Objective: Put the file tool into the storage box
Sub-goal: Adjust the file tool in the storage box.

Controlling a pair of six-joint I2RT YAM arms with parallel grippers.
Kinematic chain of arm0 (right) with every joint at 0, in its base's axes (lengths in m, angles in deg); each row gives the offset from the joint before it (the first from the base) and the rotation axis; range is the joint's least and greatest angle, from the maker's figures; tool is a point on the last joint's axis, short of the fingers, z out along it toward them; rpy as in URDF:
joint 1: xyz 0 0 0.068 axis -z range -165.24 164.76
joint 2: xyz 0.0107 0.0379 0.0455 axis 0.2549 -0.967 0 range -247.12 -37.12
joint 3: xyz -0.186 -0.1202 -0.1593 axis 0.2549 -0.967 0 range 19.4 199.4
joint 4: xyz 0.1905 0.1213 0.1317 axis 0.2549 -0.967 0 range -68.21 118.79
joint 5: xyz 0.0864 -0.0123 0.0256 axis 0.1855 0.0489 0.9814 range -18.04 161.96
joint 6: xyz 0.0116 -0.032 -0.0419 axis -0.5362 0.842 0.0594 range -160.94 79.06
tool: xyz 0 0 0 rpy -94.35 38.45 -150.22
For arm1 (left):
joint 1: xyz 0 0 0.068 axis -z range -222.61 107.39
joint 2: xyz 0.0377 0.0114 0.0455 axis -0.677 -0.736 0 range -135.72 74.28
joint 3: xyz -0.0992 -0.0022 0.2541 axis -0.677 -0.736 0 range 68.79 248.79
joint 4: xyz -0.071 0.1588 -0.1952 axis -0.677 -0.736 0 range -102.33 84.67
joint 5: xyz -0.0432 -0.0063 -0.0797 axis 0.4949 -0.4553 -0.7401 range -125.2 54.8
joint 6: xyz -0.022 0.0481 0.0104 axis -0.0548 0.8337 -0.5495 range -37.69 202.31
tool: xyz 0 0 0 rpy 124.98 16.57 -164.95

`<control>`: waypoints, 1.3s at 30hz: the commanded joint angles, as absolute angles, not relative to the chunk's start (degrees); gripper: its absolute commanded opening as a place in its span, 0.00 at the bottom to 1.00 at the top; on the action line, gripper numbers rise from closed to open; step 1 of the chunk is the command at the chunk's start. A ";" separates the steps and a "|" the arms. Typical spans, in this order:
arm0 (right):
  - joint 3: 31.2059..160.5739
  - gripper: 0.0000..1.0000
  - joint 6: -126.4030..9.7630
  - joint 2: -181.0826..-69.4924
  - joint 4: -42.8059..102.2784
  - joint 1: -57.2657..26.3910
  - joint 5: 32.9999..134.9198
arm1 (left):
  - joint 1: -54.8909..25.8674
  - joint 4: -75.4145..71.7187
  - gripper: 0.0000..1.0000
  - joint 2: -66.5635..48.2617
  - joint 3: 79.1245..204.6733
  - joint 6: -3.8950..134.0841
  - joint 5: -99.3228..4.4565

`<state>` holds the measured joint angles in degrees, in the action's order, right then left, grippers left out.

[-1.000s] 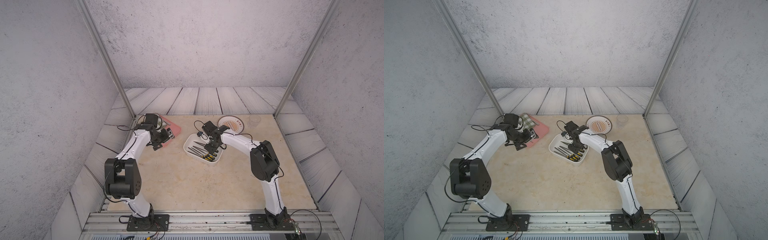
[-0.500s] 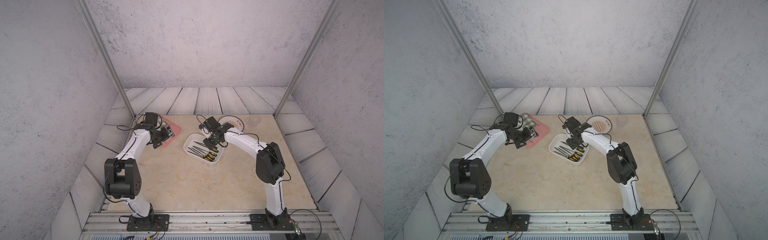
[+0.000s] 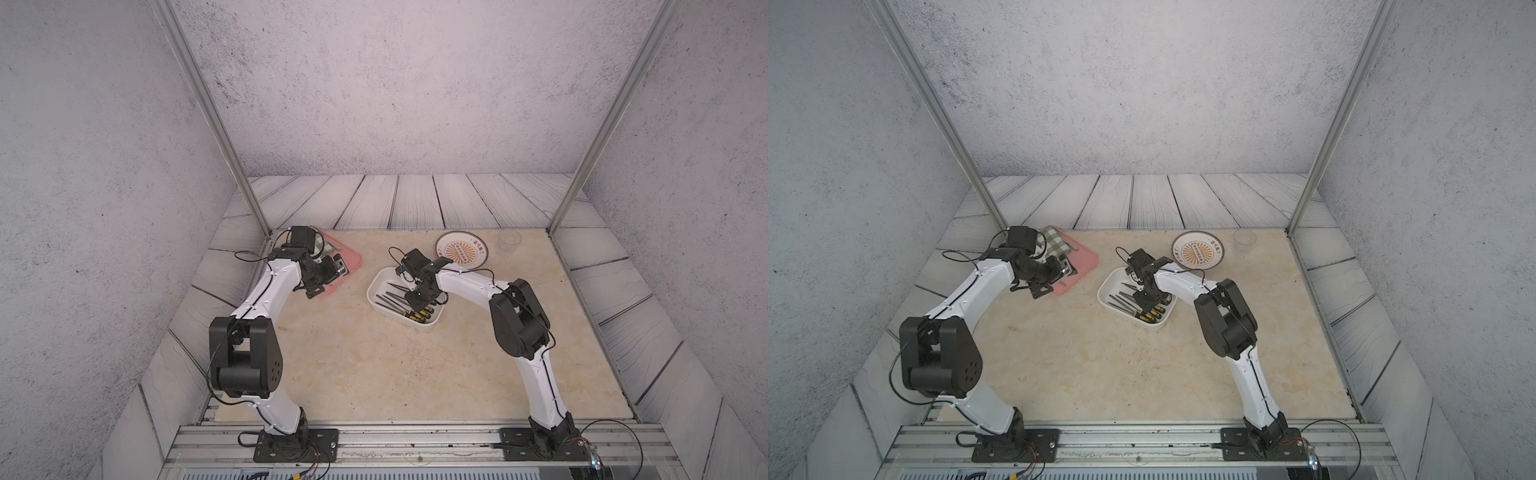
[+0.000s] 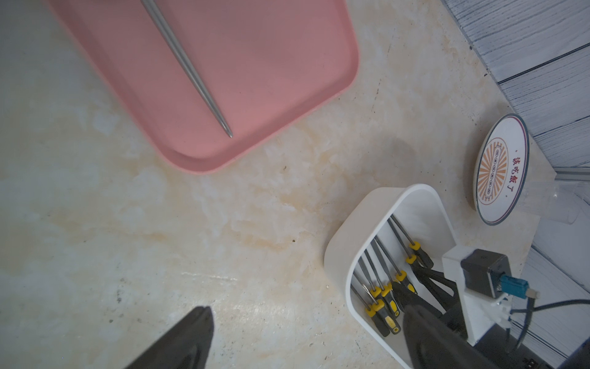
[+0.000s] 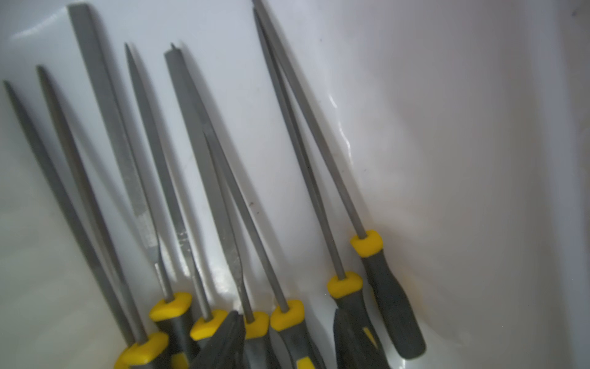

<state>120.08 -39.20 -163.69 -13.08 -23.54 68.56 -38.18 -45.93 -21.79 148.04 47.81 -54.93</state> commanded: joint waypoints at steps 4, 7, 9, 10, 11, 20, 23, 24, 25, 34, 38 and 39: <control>120.86 0.50 -38.56 -165.04 -11.15 -23.56 62.89 | -37.71 -47.43 0.98 -21.36 147.18 49.05 -54.47; 121.37 0.49 -38.60 -164.34 -11.01 -23.57 63.58 | -37.72 -47.40 0.98 -21.46 147.28 49.38 -53.98; 120.62 0.51 -38.68 -162.58 -9.93 -23.56 64.50 | -37.77 -47.16 0.98 -21.50 147.44 49.81 -53.62; 120.48 0.52 -38.89 -161.80 -9.65 -23.58 64.78 | -37.76 -47.21 0.98 -21.59 147.68 50.09 -53.37; 120.52 0.54 -39.16 -160.93 -9.51 -23.58 64.92 | -37.78 -47.29 0.98 -21.74 147.96 50.54 -52.77; 110.76 0.99 -48.21 -144.91 -0.25 -21.61 57.40 | -37.93 -29.29 0.97 -12.22 135.95 59.74 -35.83; 106.38 0.99 -50.56 -139.31 2.27 -19.88 53.84 | -38.10 -17.69 0.98 -8.65 128.62 65.49 -29.29; 105.23 0.99 -51.22 -137.76 2.41 -18.87 53.19 | -38.25 -15.21 0.98 -8.44 127.23 67.59 -27.50; 104.20 0.99 -51.87 -136.46 2.31 -17.77 52.84 | -38.45 -13.76 0.99 -8.79 126.35 68.81 -25.71; 81.84 0.99 -46.70 -122.87 14.16 -2.58 46.49 | -45.83 4.60 0.98 -15.25 119.21 71.31 -30.21; 68.82 0.99 -44.56 -119.83 27.67 5.07 49.09 | -46.60 16.58 0.97 -17.11 116.86 75.27 -33.49; 67.25 0.99 -44.99 -120.08 29.47 6.45 48.76 | -46.63 16.26 0.97 -17.54 117.36 75.52 -34.06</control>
